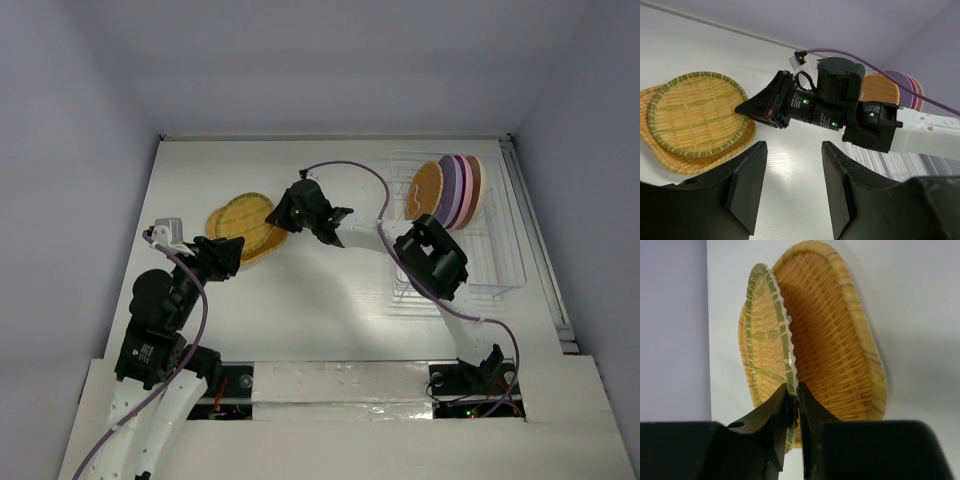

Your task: Unload the plates from the dish rack

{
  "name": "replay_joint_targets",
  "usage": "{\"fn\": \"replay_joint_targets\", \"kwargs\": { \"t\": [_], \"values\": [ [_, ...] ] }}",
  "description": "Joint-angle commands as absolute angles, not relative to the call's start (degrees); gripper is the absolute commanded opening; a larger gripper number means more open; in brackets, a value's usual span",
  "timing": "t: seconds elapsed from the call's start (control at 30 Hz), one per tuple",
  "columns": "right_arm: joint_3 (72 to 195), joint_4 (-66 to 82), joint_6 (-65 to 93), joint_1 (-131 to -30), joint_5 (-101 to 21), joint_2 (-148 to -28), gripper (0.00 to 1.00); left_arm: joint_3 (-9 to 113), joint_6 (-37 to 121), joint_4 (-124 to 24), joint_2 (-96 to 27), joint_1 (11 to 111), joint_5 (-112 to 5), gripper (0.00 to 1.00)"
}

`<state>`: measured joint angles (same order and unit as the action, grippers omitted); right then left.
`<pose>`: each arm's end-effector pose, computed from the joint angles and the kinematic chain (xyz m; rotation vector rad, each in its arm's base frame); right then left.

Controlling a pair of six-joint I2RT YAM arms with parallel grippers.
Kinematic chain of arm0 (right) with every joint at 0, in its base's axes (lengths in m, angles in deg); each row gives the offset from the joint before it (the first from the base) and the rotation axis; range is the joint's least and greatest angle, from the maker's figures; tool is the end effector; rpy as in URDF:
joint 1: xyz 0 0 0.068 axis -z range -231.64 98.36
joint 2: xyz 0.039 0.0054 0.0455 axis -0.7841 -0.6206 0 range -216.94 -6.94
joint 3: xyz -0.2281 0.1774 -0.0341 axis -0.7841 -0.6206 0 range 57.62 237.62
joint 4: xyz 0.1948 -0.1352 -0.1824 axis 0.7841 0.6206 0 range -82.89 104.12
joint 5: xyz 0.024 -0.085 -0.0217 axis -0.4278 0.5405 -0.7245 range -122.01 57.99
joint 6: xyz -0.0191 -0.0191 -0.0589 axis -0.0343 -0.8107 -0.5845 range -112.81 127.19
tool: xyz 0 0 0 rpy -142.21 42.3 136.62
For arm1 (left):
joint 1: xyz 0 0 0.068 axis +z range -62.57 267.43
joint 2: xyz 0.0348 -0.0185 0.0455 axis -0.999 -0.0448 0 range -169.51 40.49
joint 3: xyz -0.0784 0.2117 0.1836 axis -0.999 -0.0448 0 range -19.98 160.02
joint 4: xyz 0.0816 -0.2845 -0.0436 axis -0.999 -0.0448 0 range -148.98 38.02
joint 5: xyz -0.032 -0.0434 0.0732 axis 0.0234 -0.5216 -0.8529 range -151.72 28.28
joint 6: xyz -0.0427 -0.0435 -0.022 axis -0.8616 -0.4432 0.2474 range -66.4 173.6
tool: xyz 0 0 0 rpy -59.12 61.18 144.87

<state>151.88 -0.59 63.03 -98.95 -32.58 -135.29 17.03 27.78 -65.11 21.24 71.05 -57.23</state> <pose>0.3905 0.4242 0.1697 0.1587 2.2234 1.0898 0.1237 -0.0406 0.3609 -0.0609 1.5235 -0.6504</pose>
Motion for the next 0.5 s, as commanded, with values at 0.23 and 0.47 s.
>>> {"fn": "replay_joint_targets", "kwargs": {
  "t": [0.23, 0.47],
  "values": [
    [153.1, -0.6, 61.3, -99.3, -32.4, -133.9, 0.66, 17.7, 27.9, -62.6, 20.5, 71.3, -56.8, 0.45],
    [152.4, 6.9, 51.8, -99.3, -25.9, -127.8, 0.83, 17.6, 28.0, -62.4, 20.6, 71.9, -56.3, 0.45]
  ]
}}
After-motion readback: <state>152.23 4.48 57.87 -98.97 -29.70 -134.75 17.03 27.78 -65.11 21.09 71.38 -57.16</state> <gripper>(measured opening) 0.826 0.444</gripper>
